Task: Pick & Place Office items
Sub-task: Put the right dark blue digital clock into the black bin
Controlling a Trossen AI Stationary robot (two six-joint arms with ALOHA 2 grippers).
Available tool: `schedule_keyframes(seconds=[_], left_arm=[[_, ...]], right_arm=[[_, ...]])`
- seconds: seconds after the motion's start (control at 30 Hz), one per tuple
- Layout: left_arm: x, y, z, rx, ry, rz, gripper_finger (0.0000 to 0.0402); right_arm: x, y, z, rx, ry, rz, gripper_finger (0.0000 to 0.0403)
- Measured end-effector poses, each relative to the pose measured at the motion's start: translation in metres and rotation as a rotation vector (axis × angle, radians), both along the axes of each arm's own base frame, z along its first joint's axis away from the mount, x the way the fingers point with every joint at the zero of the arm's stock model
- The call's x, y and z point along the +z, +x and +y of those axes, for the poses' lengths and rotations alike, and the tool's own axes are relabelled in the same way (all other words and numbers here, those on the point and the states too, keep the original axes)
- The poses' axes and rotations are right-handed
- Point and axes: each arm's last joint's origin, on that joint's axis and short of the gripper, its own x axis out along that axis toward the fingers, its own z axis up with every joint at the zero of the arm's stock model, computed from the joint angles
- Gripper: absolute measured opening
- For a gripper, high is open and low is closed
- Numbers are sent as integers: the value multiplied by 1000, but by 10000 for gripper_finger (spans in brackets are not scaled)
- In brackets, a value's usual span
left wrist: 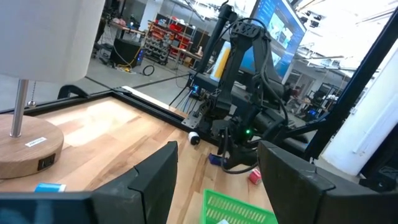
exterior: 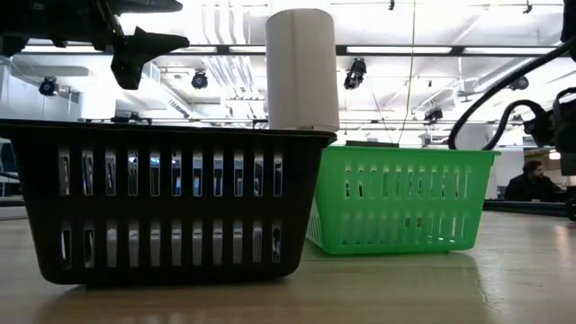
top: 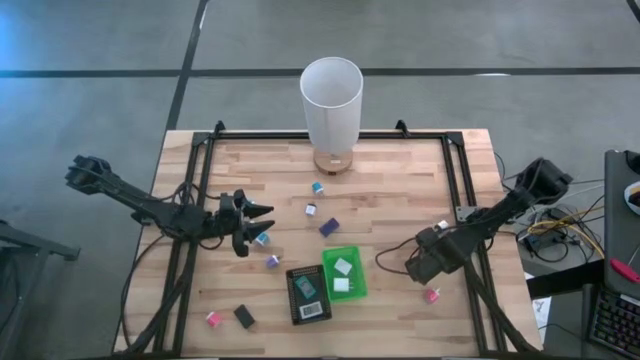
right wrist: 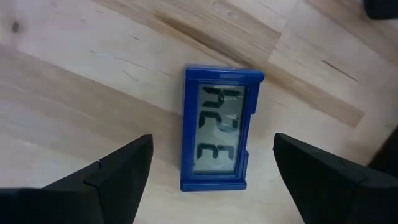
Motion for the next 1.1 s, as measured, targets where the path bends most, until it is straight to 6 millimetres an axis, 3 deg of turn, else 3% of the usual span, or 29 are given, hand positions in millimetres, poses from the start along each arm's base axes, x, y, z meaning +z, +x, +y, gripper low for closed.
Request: schedule_keyframes(seconds=[0.63,0.77,1.0,1.1], left_arm=[[0,0,0,-3,-12,-3,227],[0,0,0,-3,-11,-3,227],[0,0,0,-3,-11,-2,227],[0,0,0,-3,-11,-2,227]], right_arm=[[-4,0,0,-30,16,-23,322],[-4,1,1,-29,22,-32,283],[-4,4,3,-10,40,-60,152],[-4,5,3,3,42,-62,141]])
